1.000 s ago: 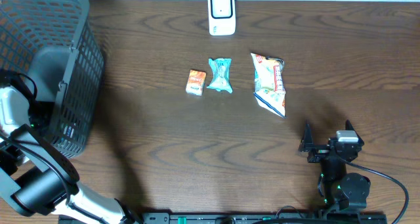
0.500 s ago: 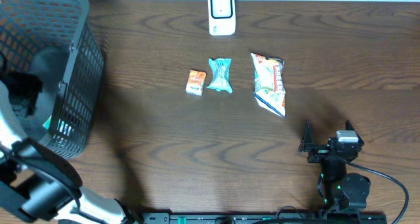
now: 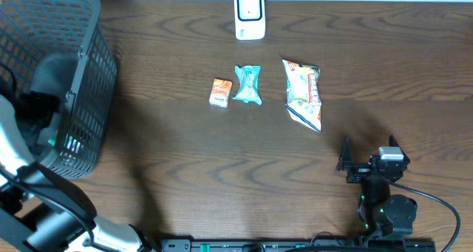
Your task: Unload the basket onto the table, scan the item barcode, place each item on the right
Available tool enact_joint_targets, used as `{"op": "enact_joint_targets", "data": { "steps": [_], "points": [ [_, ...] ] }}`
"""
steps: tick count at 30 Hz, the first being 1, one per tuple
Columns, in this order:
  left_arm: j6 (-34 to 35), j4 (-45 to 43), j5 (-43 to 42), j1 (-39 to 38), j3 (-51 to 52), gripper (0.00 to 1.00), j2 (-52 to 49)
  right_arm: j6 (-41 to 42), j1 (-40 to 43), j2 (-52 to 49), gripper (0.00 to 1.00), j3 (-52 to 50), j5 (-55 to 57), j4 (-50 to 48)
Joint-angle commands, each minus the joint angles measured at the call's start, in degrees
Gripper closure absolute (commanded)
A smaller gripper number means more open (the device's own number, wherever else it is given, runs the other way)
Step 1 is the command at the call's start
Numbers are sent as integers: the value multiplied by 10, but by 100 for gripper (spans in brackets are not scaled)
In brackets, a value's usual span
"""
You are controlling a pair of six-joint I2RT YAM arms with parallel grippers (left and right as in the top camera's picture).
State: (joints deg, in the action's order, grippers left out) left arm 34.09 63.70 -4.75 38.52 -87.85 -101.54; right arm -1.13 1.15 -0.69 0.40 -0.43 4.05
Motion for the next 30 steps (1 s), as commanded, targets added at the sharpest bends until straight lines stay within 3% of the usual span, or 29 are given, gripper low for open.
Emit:
{"op": "enact_joint_targets", "data": {
  "steps": [1,11,17,26,30],
  "points": [
    [-26,-11,13,0,35,12,-27,-7,-3,3,1,-1,1,3],
    [-45,-45,14,0,64,13,-64,-7,-3,3,1,-1,1,3],
    [-45,-56,14,0,79,30,-76,-7,-3,3,1,-1,1,3],
    [-45,-56,7,0,82,31,-106,-7,-3,3,1,-1,1,3],
    [-49,-58,7,0,79,38,-107,-7,-3,3,1,-1,1,3]
  ]
}}
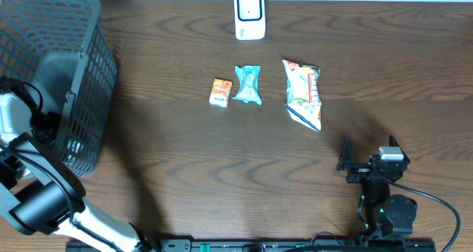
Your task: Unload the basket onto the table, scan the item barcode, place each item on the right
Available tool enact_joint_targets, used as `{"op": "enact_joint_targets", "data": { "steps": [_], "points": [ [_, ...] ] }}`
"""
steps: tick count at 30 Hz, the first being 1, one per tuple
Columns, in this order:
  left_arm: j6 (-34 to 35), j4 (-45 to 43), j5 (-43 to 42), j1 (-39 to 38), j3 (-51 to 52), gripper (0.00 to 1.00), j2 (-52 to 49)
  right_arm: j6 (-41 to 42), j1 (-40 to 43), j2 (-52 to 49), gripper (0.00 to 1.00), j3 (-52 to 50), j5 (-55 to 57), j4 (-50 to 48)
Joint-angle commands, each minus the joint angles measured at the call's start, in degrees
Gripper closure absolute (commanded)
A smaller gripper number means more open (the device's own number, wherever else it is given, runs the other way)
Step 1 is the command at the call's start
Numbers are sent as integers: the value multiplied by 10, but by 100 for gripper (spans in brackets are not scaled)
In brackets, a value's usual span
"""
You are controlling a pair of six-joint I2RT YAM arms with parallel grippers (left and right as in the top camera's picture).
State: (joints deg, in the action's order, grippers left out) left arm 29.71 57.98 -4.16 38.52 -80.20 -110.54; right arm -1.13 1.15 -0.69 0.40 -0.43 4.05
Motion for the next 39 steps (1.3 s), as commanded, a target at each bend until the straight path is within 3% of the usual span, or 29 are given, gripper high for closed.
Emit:
{"op": "enact_joint_targets", "data": {
  "steps": [1,8,11,17,22,30,35,39],
  "points": [
    [-6,0,1,0,0,38,-16,-7,-3,3,1,-1,1,3],
    [-6,13,-39,0,-46,46,24,-7,-3,3,1,-1,1,3],
    [-5,12,-63,0,-67,65,54,-7,-3,3,1,-1,1,3],
    [-5,-3,-76,0,-97,65,120,-7,-3,3,1,-1,1,3],
    [-3,-62,-156,0,-100,64,193,-7,-3,3,1,-1,1,3],
    [96,-193,-308,-12,-100,63,309,-7,-3,3,1,-1,1,3],
    [117,-236,-332,-94,-100,64,349,-7,-3,3,1,-1,1,3],
    [87,-245,-308,-231,-100,63,336,-7,-3,3,1,-1,1,3]
  ]
}}
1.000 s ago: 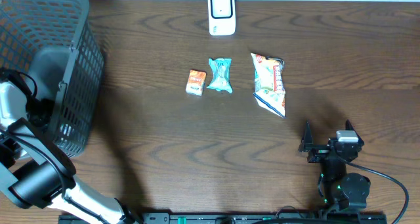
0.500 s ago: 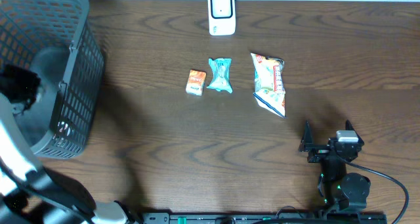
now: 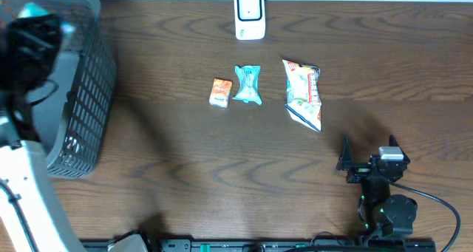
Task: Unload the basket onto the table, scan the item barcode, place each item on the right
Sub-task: 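Carry the green-and-white box to the scanner with left gripper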
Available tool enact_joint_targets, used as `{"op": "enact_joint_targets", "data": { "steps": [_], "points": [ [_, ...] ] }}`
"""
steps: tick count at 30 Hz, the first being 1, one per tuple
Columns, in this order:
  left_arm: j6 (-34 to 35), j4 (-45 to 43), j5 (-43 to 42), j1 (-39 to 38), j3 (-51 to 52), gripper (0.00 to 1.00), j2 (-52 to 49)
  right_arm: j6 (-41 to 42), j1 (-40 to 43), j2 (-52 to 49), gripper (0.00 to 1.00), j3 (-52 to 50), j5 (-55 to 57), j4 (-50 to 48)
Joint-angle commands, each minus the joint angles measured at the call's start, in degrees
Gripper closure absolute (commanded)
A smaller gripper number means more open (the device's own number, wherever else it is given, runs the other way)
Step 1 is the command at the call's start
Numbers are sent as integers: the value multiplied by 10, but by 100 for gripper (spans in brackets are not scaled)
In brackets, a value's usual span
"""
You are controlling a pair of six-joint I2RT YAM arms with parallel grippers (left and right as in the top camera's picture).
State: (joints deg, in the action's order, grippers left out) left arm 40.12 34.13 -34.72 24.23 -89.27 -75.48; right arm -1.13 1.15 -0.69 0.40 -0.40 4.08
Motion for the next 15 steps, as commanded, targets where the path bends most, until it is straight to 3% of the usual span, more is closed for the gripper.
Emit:
{"op": "enact_joint_targets", "data": {
  "steps": [1,9,15],
  "points": [
    [-31,-6,13,-121,-9,63,-21,-7,-3,3,1,-1,0,2],
    [-101,-12,181,-347,-9,63,-128,-7,-3,3,1,-1,0,2],
    [-100,-66,209,-443,-9,63,-232,-7,-3,3,1,-1,1,2]
  ]
}}
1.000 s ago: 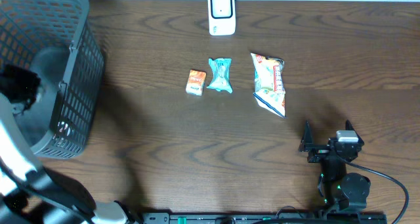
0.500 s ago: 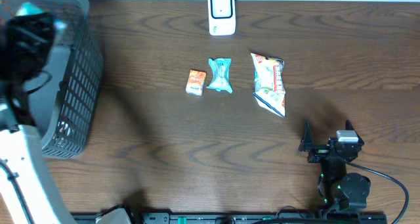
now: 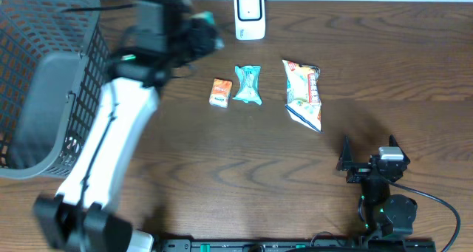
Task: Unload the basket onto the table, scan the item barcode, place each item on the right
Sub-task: 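Carry the green-and-white box to the scanner with left gripper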
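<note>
The white barcode scanner point(image 3: 250, 15) stands at the table's far edge. My left arm reaches up from the lower left, blurred. Its gripper point(image 3: 198, 27) is just left of the scanner, with a small teal item point(image 3: 206, 19) showing at its tip, apparently held. On the table below lie a small orange box point(image 3: 220, 92), a teal wrapper point(image 3: 247, 84) and a white snack bag point(image 3: 303, 92). My right gripper point(image 3: 367, 153) rests near the front right, fingers apart and empty.
A grey wire basket point(image 3: 74, 82) fills the far left corner, its inside mostly a bare grey floor. The right arm's base and cable point(image 3: 436, 200) sit at the front right edge.
My left gripper has moved from above the basket at the far left to just left of the scanner. The teal item is still at its tip. The right arm is unchanged.
My left gripper was first down inside the basket. Then it was still low at the basket's near side. Then it was raised over the basket with something teal at its tip, and now it is beside the scanner. The three table items never moved.
</note>
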Available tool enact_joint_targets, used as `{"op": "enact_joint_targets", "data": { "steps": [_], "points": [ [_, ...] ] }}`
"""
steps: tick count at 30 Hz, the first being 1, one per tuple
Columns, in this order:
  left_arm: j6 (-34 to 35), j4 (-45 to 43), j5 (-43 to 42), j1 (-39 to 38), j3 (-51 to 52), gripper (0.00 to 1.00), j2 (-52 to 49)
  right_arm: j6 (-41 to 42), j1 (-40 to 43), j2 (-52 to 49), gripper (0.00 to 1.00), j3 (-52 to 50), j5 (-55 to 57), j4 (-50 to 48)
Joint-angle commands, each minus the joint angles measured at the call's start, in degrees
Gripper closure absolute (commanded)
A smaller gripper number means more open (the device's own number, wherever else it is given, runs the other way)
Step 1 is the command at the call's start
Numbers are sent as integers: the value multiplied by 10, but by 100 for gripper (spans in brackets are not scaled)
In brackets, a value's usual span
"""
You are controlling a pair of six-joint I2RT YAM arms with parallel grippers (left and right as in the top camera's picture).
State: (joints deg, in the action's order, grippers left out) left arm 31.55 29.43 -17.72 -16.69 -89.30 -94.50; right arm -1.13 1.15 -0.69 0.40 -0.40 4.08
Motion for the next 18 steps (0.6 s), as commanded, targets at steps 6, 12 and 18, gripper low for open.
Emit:
{"op": "enact_joint_targets", "data": {
  "steps": [6,12,18],
  "points": [
    [16,-114,39,-116,-9,63,-173,-7,-3,3,1,-1,1,2],
    [19,-161,39,-154,-9,58,-266,-7,-3,3,1,-1,0,2],
    [19,-165,39,-161,-9,30,-293,-7,-3,3,1,-1,0,2]
  ]
}}
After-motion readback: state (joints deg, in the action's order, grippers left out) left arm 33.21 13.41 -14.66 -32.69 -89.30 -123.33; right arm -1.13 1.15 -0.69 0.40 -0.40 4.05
